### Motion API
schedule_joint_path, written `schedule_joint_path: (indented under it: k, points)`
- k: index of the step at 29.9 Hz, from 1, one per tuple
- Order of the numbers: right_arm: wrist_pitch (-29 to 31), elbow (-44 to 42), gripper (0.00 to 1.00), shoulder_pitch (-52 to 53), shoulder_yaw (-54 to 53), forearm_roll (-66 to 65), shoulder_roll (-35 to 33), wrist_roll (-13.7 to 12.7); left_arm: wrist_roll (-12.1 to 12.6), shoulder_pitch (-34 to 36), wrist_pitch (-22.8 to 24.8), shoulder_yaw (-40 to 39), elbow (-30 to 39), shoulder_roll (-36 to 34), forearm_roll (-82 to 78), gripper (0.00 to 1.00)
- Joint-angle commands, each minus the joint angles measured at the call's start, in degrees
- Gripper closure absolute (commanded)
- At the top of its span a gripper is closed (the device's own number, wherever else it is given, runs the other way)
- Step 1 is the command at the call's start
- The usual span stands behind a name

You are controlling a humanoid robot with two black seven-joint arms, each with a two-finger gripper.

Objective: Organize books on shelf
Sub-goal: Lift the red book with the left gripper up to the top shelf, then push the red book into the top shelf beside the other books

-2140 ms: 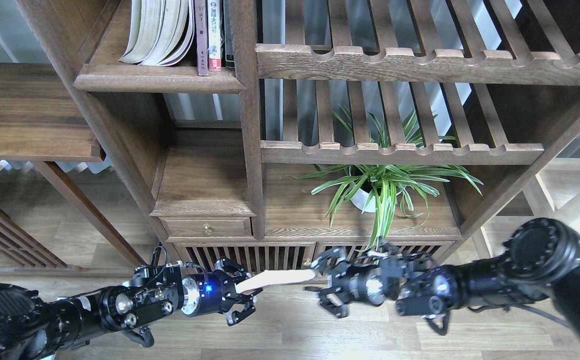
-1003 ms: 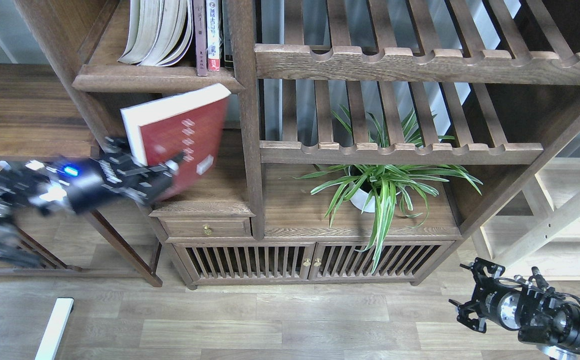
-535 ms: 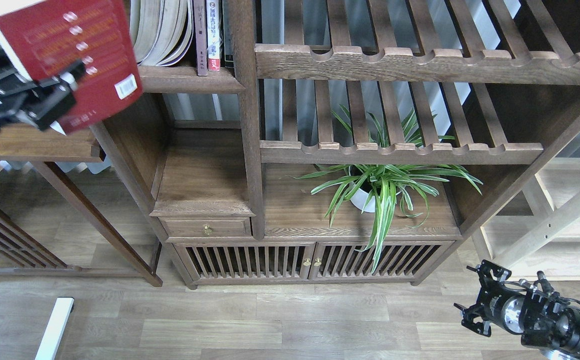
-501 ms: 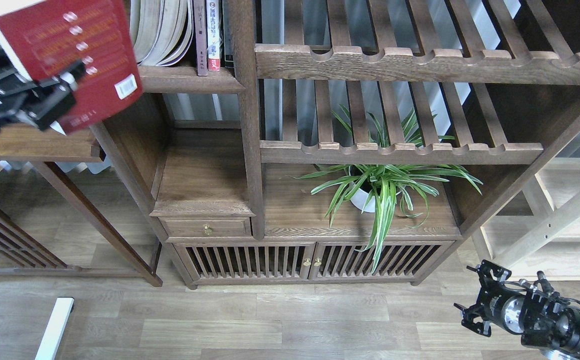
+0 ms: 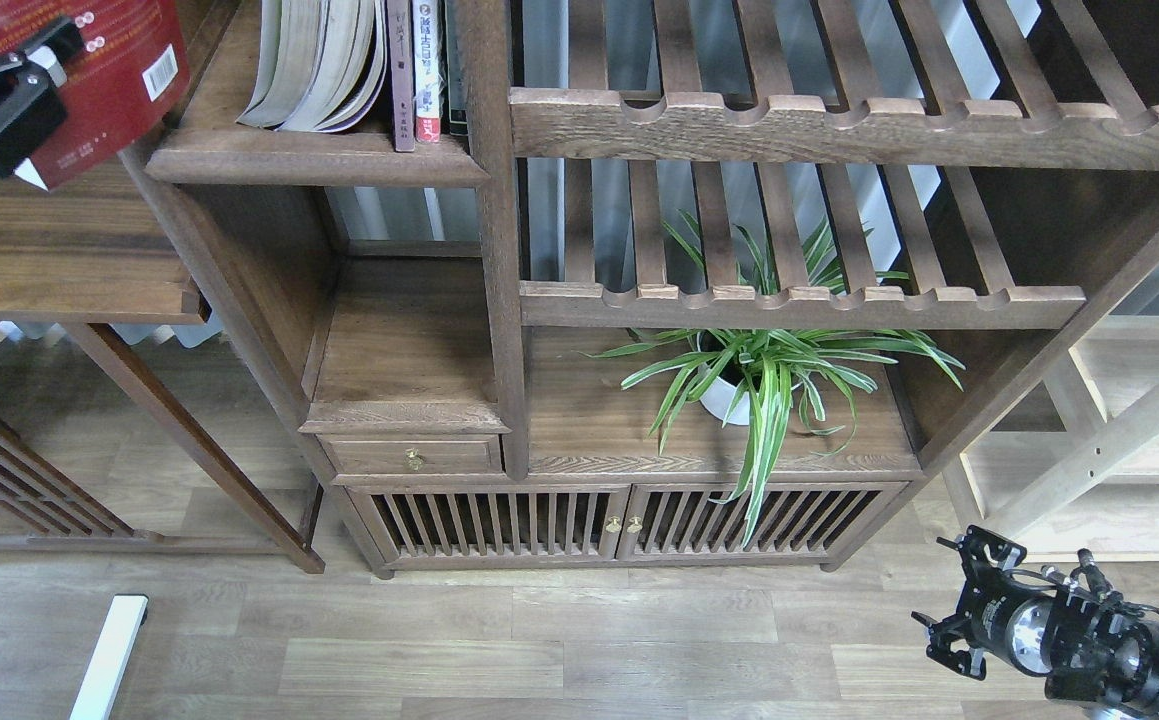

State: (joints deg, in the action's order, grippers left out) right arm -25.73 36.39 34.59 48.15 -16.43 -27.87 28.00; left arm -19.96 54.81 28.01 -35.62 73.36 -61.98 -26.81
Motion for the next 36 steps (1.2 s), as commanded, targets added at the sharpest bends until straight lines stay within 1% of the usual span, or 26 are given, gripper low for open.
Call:
schedule_joint_path:
  k: [1,3,8,10,15,19,23,24,27,32,36]
  points:
    - [-0.02,0.0,0.05,-0.13,0.01,0.0,-0.08,0.0,1.59,2.4,-0.01,0.9,-0.32,1.42,0.09,1.0]
    - [-0.11,0.0,0.05,-0.31,0.01,-0.09,-0.08,0.0,2.21,3.19,-0.01,0.9,-0.41,2.83,0.09,1.0]
    - [-0.28,0.0,0.05,-0.4,0.01,-0.18,-0.08,0.0,5.02,4.95,-0.01,0.99,-0.5,5.55,0.09,1.0]
    - [-0.37,0.0,0.05,-0.4,0.01,-0.18,-0.08,0.0,5.55,5.13,-0.13,0.99,-0.59,5.99,0.18,1.0]
    - [-0.37,0.09,0.04,-0.4,0.01,-0.18,-0.43,0.0,7.66,7.15,-5.41,1.43,-1.9,6.35,2.02,1.0]
    - [-0.37,0.17,0.05,-0.4,0.01,-0.27,-0.7,0.0,8.45,10.75,-9.19,3.62,-3.83,8.28,2.2,1.0]
    - [-0.37,0.17,0.05,-0.4,0.01,-0.27,-0.79,0.0,8.71,14.35,-12.18,7.66,-4.72,9.77,2.47,1.0]
    - [-0.37,0.17,0.04,-0.4,0.01,-0.27,-0.79,0.0,8.89,14.88,-13.58,8.71,-4.72,10.47,2.9,1.0]
    - [-0.37,0.17,0.04,-0.4,0.01,-0.35,-0.87,0.0,9.24,15.67,-17.62,10.56,-4.98,12.32,3.43,1.0]
    - [-0.37,0.17,0.04,-0.4,-0.08,-0.62,-1.4,0.0,10.3,16.99,-22.9,12.59,-5.24,15.48,3.35,1.0]
    - [-0.28,0.17,0.04,-0.4,0.01,-0.62,-1.66,0.0,11.08,17.87,-25.72,13.91,-6.47,18.29,3.35,1.0]
